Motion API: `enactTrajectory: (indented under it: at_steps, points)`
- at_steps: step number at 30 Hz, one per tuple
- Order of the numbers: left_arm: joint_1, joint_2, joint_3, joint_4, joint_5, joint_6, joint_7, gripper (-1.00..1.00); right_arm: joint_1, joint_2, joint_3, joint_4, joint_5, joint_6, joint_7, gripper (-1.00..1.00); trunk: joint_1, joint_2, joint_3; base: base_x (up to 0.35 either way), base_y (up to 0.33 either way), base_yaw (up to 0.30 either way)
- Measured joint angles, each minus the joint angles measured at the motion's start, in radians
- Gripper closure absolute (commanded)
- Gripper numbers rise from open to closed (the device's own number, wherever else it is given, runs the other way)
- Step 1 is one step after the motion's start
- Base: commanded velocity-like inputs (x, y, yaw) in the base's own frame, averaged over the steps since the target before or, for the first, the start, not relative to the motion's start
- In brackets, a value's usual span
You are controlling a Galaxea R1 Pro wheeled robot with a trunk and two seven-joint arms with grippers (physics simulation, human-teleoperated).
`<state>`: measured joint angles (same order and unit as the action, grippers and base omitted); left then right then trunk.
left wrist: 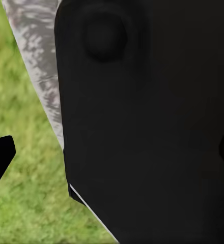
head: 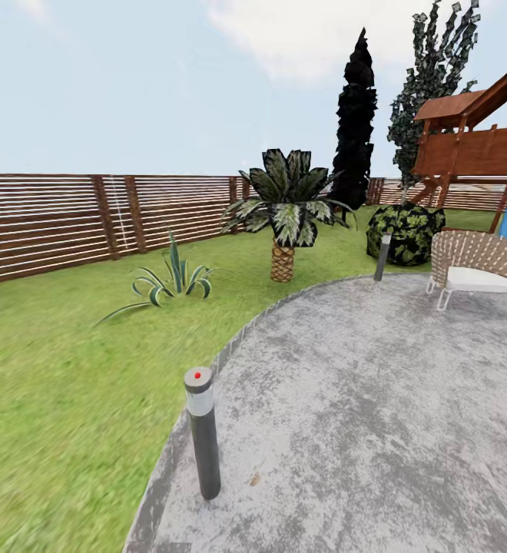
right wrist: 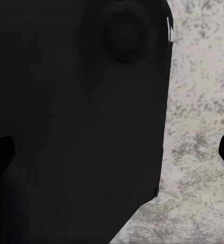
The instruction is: In the garden, pick up the pesticide atomizer on the floor and spray pesticide onto both trees until each tree trunk is fully covered.
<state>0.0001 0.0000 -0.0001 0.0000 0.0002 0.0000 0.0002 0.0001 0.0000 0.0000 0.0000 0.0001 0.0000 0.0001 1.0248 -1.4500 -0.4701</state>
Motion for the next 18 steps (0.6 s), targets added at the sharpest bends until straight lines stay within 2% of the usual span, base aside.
enactTrajectory:
  at_steps: [4,18]
  points:
    - [0.001,-0.012,-0.003,-0.017,0.003,0.000,-0.008,-1.00,-0.011,-0.001,0.001,-0.003,-0.003,-0.002,-0.002,-1.00,0.000,0.000,0.000,0.000,0.000,0.000]
    - [0.001,-0.012,-0.003,-0.017,0.003,0.000,-0.008,-1.00,-0.011,-0.001,0.001,-0.003,-0.003,-0.002,-0.002,-1.00,0.000,0.000,0.000,0.000,0.000,0.000]
